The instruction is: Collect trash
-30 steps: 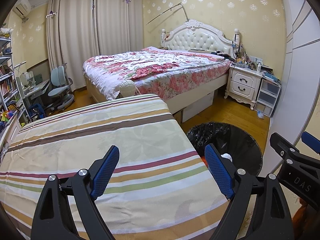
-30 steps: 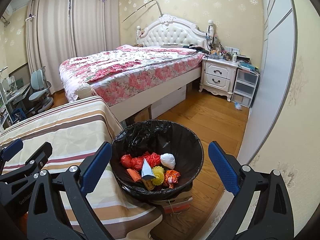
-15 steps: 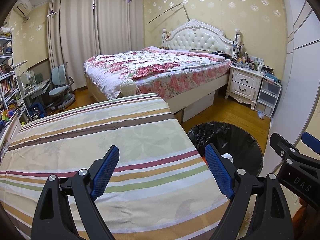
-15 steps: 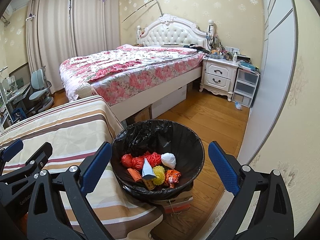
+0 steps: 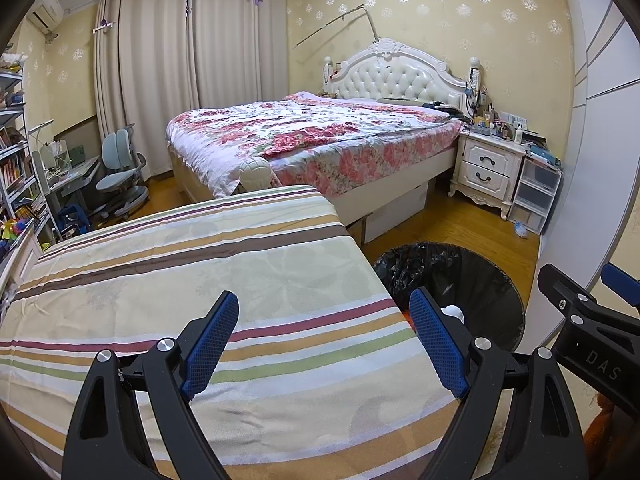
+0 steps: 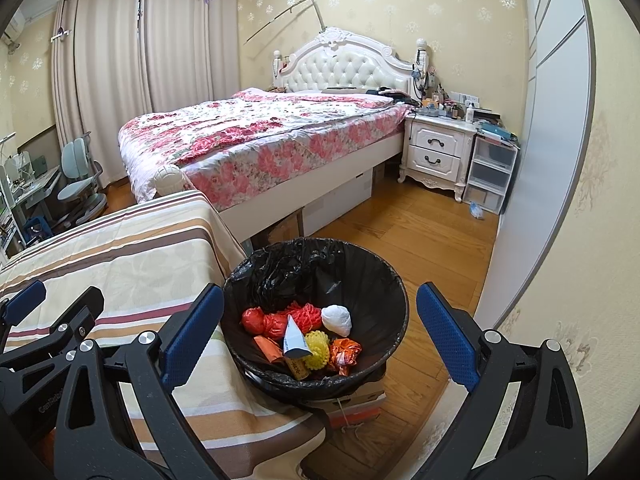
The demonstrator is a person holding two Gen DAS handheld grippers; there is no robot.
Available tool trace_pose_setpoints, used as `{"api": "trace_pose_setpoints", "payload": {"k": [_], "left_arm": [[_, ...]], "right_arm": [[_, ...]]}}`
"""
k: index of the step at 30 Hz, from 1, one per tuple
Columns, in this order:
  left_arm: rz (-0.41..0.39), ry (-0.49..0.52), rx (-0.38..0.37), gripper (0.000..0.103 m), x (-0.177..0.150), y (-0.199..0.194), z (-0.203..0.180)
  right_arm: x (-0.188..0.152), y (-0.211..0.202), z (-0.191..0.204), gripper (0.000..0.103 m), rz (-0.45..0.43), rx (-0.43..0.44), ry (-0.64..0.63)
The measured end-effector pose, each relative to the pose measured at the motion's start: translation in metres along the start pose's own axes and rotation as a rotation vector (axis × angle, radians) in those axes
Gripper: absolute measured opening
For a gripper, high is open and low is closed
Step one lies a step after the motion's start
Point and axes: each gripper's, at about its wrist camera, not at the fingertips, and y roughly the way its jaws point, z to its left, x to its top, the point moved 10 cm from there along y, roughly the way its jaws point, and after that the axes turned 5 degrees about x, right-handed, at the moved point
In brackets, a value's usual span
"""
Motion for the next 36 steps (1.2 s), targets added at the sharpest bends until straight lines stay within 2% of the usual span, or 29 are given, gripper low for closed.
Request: {"api": "trace_pose_setpoints", "payload": {"k": [36], "left_arm": [[0.004, -0.003, -0.006, 0.085, -0.0009, 0.0023, -0.0025]], "right_arm": [[0.0006, 0.0001, -0.0006, 0.095, 0.002, 0.001, 0.000]]}}
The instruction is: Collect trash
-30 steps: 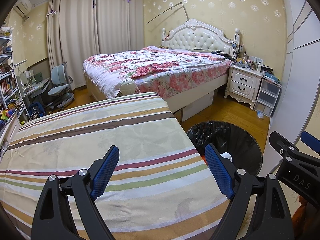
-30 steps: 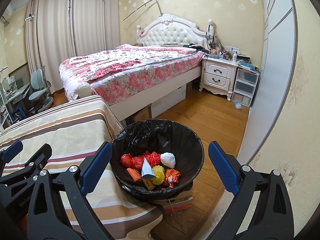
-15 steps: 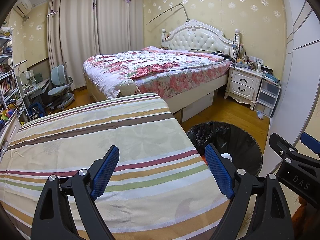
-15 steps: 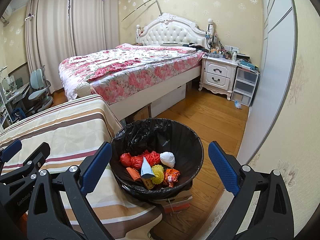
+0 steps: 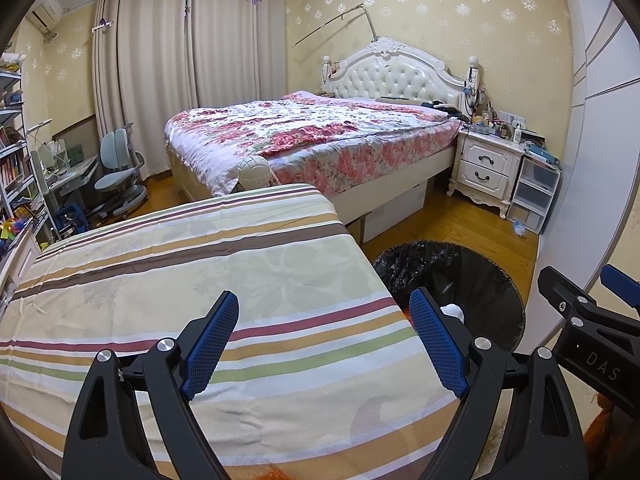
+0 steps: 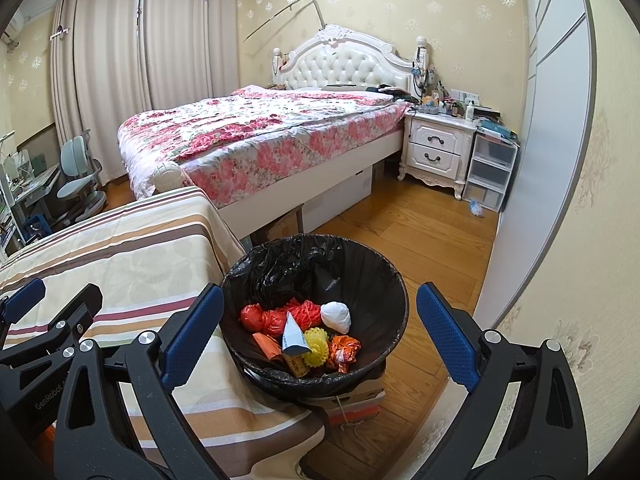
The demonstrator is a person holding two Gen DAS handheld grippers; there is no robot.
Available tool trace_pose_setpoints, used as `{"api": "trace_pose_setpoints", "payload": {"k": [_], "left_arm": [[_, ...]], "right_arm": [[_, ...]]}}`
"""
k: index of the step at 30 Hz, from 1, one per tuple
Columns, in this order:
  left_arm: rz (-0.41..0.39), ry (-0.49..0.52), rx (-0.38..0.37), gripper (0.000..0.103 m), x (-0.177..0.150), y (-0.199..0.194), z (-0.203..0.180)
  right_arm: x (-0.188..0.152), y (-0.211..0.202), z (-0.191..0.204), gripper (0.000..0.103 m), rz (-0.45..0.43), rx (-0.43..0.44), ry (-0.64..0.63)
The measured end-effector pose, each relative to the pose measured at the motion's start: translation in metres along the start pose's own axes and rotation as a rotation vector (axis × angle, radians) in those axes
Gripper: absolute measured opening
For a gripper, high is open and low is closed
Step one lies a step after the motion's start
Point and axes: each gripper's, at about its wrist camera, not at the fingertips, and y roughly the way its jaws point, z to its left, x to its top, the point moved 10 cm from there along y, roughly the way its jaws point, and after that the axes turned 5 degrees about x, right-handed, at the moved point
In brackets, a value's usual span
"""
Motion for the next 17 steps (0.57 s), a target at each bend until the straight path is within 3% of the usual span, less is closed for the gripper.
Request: {"api": "trace_pose_setpoints", "payload": {"k": [10, 17], "left_arm": [[-0.032, 0.015, 0.008, 0.085, 0.005, 0.002, 0.002], [0.003, -0.005, 0.047, 0.085, -0.001, 0.012, 0.022]], "right_arm": [[-0.008, 0.002, 0.006, 0.095, 0.008, 0.009, -0.002], [-0.017, 0.008, 0.019, 0.095, 0.028, 0.033, -0.020]]}}
